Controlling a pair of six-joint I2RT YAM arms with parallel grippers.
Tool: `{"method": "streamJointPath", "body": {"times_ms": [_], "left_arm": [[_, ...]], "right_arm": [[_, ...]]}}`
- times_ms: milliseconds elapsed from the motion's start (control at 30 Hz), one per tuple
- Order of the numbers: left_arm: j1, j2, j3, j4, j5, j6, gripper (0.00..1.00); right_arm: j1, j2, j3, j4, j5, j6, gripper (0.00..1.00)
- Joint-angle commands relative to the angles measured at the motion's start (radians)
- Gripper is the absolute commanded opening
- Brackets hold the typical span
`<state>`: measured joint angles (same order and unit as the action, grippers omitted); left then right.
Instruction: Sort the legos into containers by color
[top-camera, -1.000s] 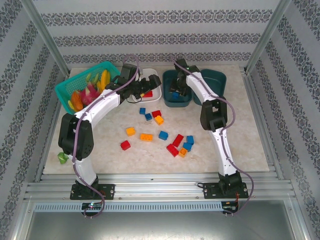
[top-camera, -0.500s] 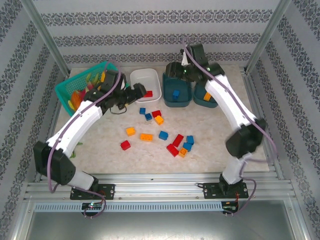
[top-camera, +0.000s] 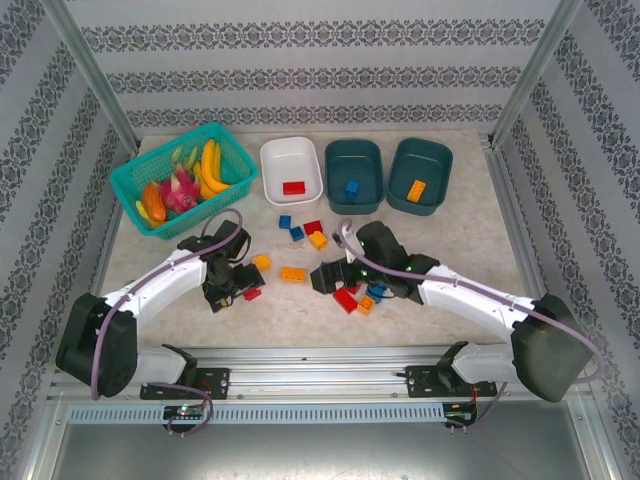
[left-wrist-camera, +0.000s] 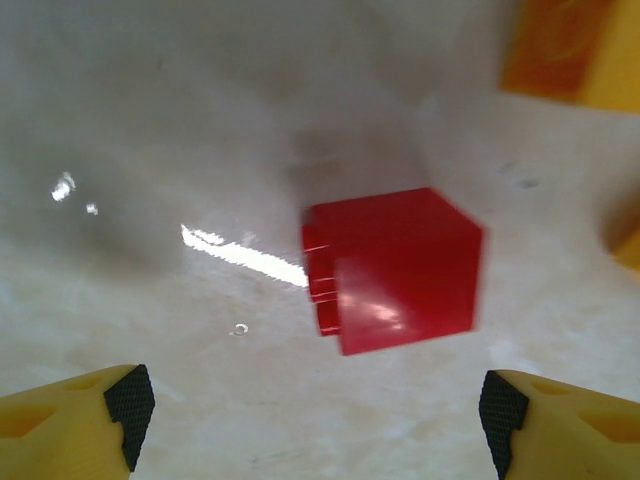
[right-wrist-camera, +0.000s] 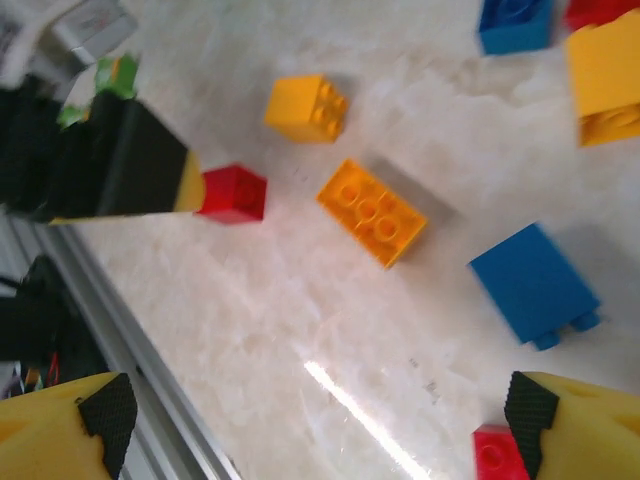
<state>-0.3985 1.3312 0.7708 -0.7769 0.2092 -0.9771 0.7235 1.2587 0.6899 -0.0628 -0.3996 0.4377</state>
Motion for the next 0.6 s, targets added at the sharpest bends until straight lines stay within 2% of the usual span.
{"method": "streamJointPath", "body": {"times_ms": [0, 400, 500, 567], "left_arm": [[-0.010, 0.018, -0.030, 0.151, 0.036, -0.094, 0.86], [-0.010, 0.159, 0.055, 0.162, 0.007, -0.054, 0.82], [-0.010, 0.156, 0.055, 0.156, -0.004, -0.058, 0.78], [-0.010, 0.158, 0.046, 0.166, -0.006, -0.057, 0.71]], "right_arm": [[0.006, -0.025, -0.044, 0.174, -0.020, -0.007, 0.97], [0.015, 0.053, -0.021, 0.185, -0.040, -0.033, 0.97], [0.015, 0.066, -0.012, 0.177, -0.043, -0.034, 0.97], [0.014, 0.071, -0.008, 0.175, -0.042, -0.034, 0.96]]}}
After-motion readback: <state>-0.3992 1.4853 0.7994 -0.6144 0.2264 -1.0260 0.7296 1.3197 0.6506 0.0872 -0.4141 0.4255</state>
